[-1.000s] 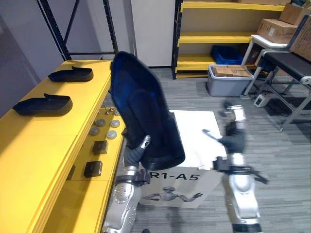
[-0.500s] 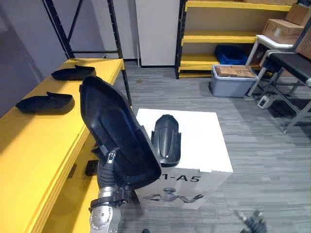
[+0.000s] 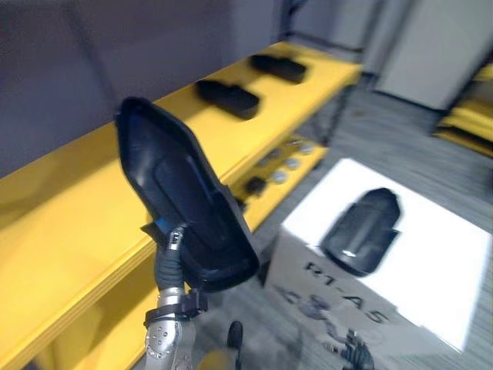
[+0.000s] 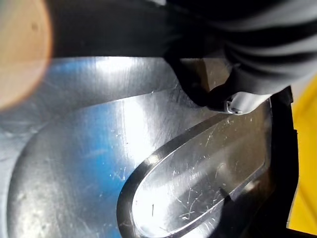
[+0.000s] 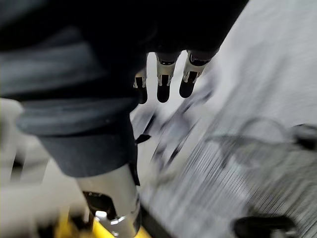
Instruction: Walk over and take plastic housings, then place them on the shelf
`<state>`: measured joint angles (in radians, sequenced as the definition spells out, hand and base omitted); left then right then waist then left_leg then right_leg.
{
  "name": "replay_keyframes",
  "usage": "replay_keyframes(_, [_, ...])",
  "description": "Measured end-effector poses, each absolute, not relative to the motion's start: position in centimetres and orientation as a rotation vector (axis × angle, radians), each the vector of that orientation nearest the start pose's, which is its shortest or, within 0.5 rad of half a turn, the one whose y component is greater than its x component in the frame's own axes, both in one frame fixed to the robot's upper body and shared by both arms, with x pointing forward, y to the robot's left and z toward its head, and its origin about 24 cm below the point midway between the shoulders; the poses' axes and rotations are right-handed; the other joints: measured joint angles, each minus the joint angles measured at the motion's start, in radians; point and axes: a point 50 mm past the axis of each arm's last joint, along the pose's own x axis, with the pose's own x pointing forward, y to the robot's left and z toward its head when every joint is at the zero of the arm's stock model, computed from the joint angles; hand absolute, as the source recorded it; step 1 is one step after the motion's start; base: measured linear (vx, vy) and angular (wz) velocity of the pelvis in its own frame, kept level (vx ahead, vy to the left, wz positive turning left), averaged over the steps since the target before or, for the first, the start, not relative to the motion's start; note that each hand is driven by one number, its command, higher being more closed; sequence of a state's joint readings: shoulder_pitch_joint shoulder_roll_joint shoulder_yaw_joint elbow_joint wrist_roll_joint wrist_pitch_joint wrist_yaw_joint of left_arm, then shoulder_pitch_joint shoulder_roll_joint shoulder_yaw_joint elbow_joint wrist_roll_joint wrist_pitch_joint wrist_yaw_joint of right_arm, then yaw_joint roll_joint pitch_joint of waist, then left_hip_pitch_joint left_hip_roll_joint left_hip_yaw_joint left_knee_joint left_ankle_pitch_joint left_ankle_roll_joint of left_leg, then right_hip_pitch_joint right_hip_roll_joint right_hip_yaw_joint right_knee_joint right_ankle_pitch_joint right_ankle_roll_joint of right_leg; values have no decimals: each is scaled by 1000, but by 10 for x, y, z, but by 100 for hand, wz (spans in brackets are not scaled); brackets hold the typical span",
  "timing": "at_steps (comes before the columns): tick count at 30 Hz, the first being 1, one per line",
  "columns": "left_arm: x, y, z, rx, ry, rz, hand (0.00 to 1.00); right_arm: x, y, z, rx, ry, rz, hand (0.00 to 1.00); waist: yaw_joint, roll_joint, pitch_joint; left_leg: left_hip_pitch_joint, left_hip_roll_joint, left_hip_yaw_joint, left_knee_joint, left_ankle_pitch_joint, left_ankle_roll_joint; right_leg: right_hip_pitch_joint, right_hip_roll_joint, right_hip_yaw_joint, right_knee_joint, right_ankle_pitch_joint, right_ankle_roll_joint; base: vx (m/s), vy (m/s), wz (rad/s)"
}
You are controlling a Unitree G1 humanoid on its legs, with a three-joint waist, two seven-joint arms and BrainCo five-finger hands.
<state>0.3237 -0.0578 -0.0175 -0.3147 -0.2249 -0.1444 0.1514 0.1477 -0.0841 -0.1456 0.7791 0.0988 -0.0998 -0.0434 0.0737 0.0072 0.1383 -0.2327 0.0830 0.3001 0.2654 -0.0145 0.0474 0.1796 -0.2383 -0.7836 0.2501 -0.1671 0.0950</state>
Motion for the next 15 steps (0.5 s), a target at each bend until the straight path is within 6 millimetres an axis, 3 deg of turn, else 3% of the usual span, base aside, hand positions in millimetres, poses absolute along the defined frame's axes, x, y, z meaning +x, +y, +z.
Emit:
replay_keyframes(1, [191, 167, 58, -276, -141, 252, 100, 130, -212, -131, 29, 812, -284, 0, 0, -2, 5, 4, -33, 5, -7, -10, 14, 19, -26, -19, 6, -15, 21, 164, 149, 143])
replay_keyframes(3, [191, 166, 54, -277, -124, 253, 100, 139, -207, -131, 18, 812, -257, 0, 5, -10, 6, -9, -104, -28, -14, -25, 37, 36, -56, -24, -11, -46, 35, 113, 215, 96])
replay_keyframes(5, [191, 166, 51, -275, -105, 251, 100, 147, -202, -131, 22, 811, -236, 0, 8, -8, 8, -17, -141, -30, 6, -59, 62, 45, -88, -30, 6, -49, 36, 145, 263, 59])
replay_keyframes(7, [193, 160, 48, -264, -85, 228, 100, 147, -201, -131, 11, 816, -226, 0, 12, -10, 14, -1, -171, -48, 56, -100, 93, 35, -149, 35, 145, -25, -8, 156, 278, 36])
replay_keyframes(8, [195, 155, 48, -261, -79, 203, 100, 146, -200, -131, 10, 819, -224, 0, -5, -8, 28, 31, -184, -77, 57, -110, 106, -13, -173, 152, 295, -22, -88, 137, 229, 62])
replay_keyframes(9, [199, 149, 48, -248, -77, 169, 100, 145, -198, -131, 2, 820, -210, 0, -15, -7, 30, 57, -189, -104, 36, -113, 103, -89, -134, 316, 409, -40, -73, 134, 201, 66])
replay_keyframes(10, [200, 146, 49, -243, -79, 151, 100, 145, -197, -131, -1, 816, -203, 0, -16, -4, 32, 70, -191, -113, 13, -113, 97, -126, -103, 388, 441, -49, -60, 116, 113, 54])
replay_keyframes(11, [202, 144, 49, -232, -82, 136, 100, 144, -193, -131, 0, 819, -191, 0, -27, -9, 34, 97, -188, -105, -24, -145, 46, -174, -56, 474, 452, -63, -48, 154, 60, 37])
replay_keyframes(12, [206, 144, 54, -212, -106, 120, 100, 150, -183, -127, 25, 785, -177, 0, -38, -51, 38, 66, -152, -96, 137, -191, 112, -235, -59, 548, 443, -87, -34, 247, -110, 14])
replay_keyframes(13, [213, 139, 57, -209, -124, 93, 100, 151, -181, -125, 20, 769, -167, 0, -29, -38, 54, 78, -132, -131, 177, -235, 77, -260, -35, 615, 394, -112, 5, 303, -169, 8])
replay_keyframes(15, [219, 130, 56, -207, -113, 51, 100, 152, -176, -123, 22, 757, -150, 0, -49, -53, 49, 101, -152, -158, 158, -233, 82, -302, 3, 708, 304, -124, 21, 223, -120, 34])
